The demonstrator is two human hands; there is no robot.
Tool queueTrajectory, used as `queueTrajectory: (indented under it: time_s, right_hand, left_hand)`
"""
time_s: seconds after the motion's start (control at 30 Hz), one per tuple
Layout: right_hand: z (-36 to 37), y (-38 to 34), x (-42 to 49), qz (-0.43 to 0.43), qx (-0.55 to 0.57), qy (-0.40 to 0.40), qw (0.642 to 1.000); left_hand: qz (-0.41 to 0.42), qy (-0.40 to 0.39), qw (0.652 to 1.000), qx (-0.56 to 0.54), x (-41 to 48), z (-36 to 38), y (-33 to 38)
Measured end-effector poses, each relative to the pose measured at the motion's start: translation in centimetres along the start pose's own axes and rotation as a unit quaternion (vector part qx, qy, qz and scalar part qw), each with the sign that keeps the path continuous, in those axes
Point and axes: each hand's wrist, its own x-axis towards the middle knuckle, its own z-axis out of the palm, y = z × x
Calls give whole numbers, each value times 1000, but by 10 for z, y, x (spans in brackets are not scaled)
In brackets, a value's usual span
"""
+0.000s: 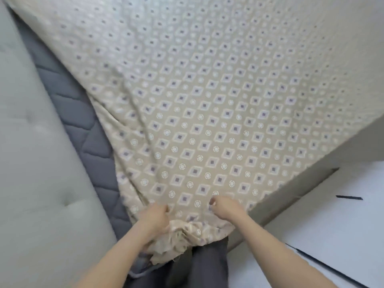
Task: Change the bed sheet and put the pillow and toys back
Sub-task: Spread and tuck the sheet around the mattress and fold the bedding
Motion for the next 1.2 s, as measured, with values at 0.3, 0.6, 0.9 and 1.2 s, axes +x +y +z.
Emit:
queueTrajectory:
  time_s: [0.3, 0.6, 0.9, 1.2]
  right_hand:
    - [-69, -87, 3, -122, -151, -8, 981]
    - [-77, -128, 12, -243, -348, -79, 902]
    - [-27, -133, 19, -268, -472, -103, 834]
    - [-3, -103, 36, -298, -539, -22, 787]
  left_hand:
    - [-166, 91, 936, -296, -37, -17, -44]
    - [-358, 116, 703, -604, -53, 49, -16]
    - [-313, 46, 286, -905, -51, 100, 20]
    - [-341, 151, 260, -891, -5, 125, 28]
